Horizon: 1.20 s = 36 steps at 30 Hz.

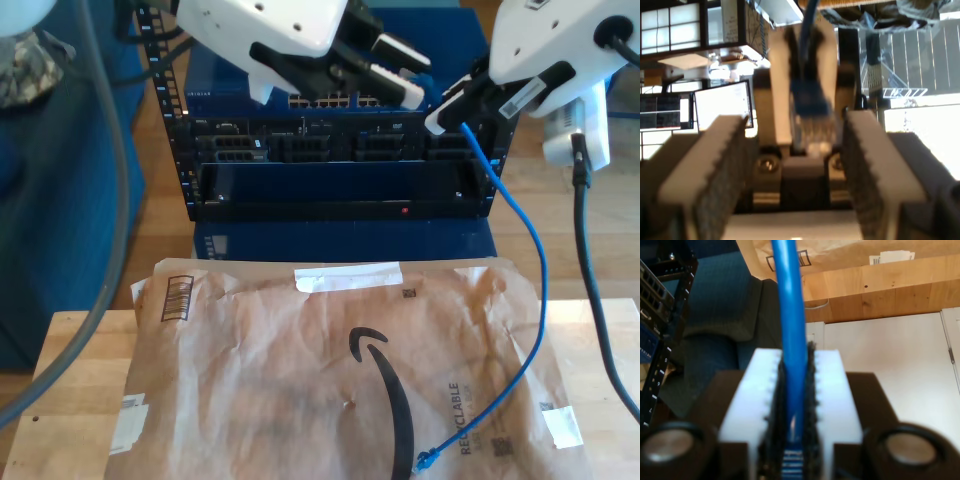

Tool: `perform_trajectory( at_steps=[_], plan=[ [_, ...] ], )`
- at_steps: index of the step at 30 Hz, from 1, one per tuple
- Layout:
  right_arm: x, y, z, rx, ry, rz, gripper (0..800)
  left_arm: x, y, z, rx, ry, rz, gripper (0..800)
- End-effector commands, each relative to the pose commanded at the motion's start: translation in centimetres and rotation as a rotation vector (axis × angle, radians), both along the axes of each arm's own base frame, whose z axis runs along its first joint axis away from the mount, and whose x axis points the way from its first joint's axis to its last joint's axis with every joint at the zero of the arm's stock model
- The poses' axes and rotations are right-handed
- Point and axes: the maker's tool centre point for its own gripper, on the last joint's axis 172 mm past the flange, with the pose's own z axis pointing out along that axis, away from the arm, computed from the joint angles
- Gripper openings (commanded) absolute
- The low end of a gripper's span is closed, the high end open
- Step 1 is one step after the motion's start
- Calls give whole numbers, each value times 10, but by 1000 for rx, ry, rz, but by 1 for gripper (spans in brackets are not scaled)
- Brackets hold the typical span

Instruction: Grab the cable and plug it in

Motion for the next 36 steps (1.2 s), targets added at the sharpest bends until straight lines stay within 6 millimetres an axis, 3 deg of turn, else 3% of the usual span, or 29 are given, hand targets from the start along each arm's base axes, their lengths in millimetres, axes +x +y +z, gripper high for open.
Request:
perform_trajectory(
  at_steps=[9,36],
  plan=[
    [0,0,0,0,1,1,30,6,4,-13,1,24,21,259],
    [0,0,-1,0,3,1,30,7,9,-8,-9,-8,25,216]
  ],
)
